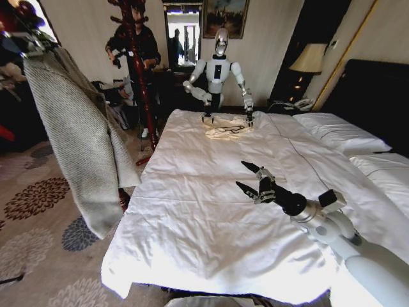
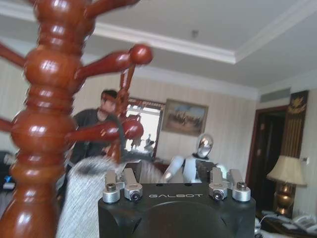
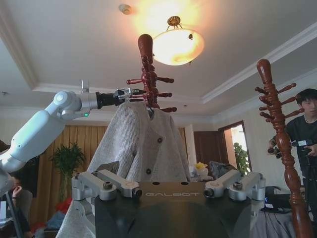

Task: Pick up the clothes from the bed and hang them on the clothes hanger.

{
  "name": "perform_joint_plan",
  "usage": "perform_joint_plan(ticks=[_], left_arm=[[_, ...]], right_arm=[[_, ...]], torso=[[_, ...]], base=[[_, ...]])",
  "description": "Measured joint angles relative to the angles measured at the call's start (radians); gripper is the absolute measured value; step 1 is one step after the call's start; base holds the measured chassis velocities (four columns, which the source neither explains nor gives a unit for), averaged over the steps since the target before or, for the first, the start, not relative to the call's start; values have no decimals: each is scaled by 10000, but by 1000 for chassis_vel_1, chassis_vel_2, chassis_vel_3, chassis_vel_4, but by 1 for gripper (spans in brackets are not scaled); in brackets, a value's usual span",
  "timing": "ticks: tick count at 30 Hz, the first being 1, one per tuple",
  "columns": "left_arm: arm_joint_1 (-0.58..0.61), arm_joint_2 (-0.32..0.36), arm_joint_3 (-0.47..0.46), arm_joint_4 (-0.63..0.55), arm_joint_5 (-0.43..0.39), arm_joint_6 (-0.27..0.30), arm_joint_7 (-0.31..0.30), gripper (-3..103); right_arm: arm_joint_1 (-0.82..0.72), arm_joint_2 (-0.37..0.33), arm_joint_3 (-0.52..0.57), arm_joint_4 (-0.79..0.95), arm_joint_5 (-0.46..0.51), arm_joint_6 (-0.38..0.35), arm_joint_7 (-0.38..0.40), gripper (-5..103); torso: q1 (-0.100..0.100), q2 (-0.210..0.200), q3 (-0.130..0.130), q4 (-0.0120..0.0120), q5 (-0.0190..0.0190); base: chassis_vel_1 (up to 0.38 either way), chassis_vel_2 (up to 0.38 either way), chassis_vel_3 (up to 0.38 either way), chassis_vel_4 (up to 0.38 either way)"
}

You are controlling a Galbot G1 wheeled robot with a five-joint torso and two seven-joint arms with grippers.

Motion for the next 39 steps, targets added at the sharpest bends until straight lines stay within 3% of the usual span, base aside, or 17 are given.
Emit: perform_joint_plan(ticks=[1, 3, 9, 15, 18, 21, 22, 23, 25, 26, 27, 29, 31, 32, 35, 36, 39], left_arm=[[9, 4, -105, -110, 1, -83, 19, 70], [16, 6, -156, -178, 2, -138, 26, 70], [85, 71, -343, -717, -16, -298, -29, 97], [131, 37, -342, -1096, -213, -310, -263, 100], [139, 4, -326, -1299, -419, -359, -281, 100], [358, -122, -344, -1950, -834, -672, -282, 100], [358, -122, -344, -1950, -834, -672, -282, 100], [877, -280, -527, -2574, -727, -966, -380, 100], [2023, -640, -808, -3426, 95, -1190, -611, 100], [2023, -640, -808, -3426, 95, -1190, -611, 100], [2648, -950, -763, -3782, 705, -1318, -675, 100], [4102, -1694, -633, -4352, 2163, -1509, -700, 100], [5868, -2416, -710, -4891, 3691, -1815, -639, 100], [5868, -2416, -710, -4891, 3691, -1815, -639, 100], [8554, -3634, -778, -5447, 6142, -2679, -422, 100], [8554, -3634, -778, -5447, 6142, -2679, -422, 100], [11364, -5504, -541, -5714, 9000, -3323, 41, 100]], right_arm=[[-3, 5, 22, 28, 22, 7, 4, 100], [-2, 8, 32, 48, 41, 9, 9, 100], [-7, 137, 139, 225, 231, 25, 169, 100], [-277, 383, 327, 272, 171, 59, 201, 100], [-284, 543, 338, 422, 158, 175, 644, 100], [-288, 970, 378, 1124, -14, 341, 3607, 100], [-288, 970, 378, 1124, -14, 341, 3607, 100], [-402, 1337, 623, 1533, -372, 232, 5490, 100], [-909, 1813, 1249, 1982, -1145, -106, 7116, 100], [-909, 1813, 1249, 1982, -1145, -106, 7116, 100], [-1301, 2056, 1667, 2173, -1608, -230, 7581, 100], [-2510, 2766, 2433, 2725, -2758, -402, 8417, 100], [-3217, 3376, 2617, 3061, -3665, -455, 9119, 100], [-3217, 3376, 2617, 3061, -3665, -455, 9119, 100], [-3946, 4342, 2370, 3377, -5037, -414, 10173, 100], [-3946, 4342, 2370, 3377, -5037, -414, 10173, 100], [-4649, 5570, 1841, 3163, -7054, -130, 10136, 100]], torso=[[-1, 0, 0, 0, 0], [0, 0, 0, 0, -1], [0, 0, 0, 0, -2], [0, 0, 0, -1, -3], [0, 0, 0, 0, -2], [0, 0, 0, 2, -3], [0, 0, 0, 2, -3], [0, 0, 0, 2, 0], [0, 0, 0, 4, 4], [0, 0, 0, 4, 4], [0, 0, 0, 9, 4], [1, 0, 1, -16, -10], [1, 0, 1, -12, -1], [1, 0, 1, -12, -1], [-1, 0, 0, 6, -5], [-1, 0, 0, 6, -5], [-2, 1, -1, 2, -5]], base=[[0, 0, 0, 0], [0, 0, 0, 0], [0, 0, 0, 0], [0, 0, 0, 0], [0, 0, 0, 0], [0, 0, 0, 0], [0, 0, 0, 0], [0, 0, 0, 0], [0, 0, 0, 0], [0, 0, 0, 0], [0, 0, 0, 0], [0, 0, 0, 0], [0, 0, 0, 0], [0, 0, 0, 0], [0, 0, 0, 0], [0, 0, 0, 0], [0, 0, 0, 0]])
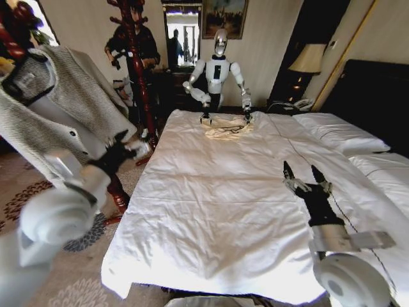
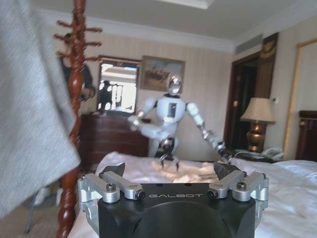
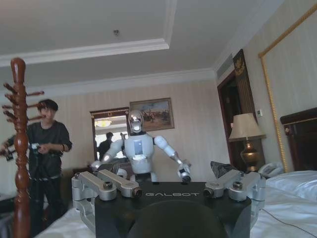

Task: Pick up the clothes from the bed and hang them on the clothes hanger.

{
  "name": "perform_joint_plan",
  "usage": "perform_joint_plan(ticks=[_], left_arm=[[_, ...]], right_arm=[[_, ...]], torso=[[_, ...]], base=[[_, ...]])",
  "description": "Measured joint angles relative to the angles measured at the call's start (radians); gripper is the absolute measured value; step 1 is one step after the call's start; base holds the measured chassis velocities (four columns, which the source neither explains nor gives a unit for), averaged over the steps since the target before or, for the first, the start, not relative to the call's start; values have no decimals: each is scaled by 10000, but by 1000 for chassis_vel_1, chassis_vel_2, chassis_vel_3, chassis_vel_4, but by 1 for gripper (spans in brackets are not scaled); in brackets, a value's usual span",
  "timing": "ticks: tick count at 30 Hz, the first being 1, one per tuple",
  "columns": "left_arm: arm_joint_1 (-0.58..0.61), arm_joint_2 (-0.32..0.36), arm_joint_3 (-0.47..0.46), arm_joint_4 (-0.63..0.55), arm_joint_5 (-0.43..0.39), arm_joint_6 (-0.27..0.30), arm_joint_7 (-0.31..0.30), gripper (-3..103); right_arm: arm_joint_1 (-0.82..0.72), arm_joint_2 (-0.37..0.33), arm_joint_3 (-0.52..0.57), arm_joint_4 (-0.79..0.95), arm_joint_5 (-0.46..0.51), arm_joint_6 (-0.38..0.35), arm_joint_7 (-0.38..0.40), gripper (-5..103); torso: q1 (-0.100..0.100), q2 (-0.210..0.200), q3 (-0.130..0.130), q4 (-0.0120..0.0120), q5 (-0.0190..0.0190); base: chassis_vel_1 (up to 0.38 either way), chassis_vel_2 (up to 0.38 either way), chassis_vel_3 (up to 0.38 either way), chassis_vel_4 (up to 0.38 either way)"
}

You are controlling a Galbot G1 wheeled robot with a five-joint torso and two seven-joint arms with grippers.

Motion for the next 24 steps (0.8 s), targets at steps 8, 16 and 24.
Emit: perform_joint_plan(ticks=[8, 16, 24], left_arm=[[2285, -3247, 767, 626, 4787, -1388, 1504, 100], [2814, -5183, 1314, 1236, 6547, -2347, 2518, 100], [2816, -5093, 1319, 1393, 6527, -2525, 2762, 100]], right_arm=[[-747, 1503, -868, -1184, -3096, 929, -663, 100], [-1038, 2073, -1612, -1816, -4175, 1830, -1168, 100], [-1007, 2052, -1637, -1795, -4089, 1867, -1326, 100]], torso=[[0, 0, 0, -2, 6], [0, 0, 0, -3, 4], [2, -1, 2, -3, 3]], base=[[0, 0, 0, 0], [0, 0, 0, 0], [0, 0, 0, 0]])
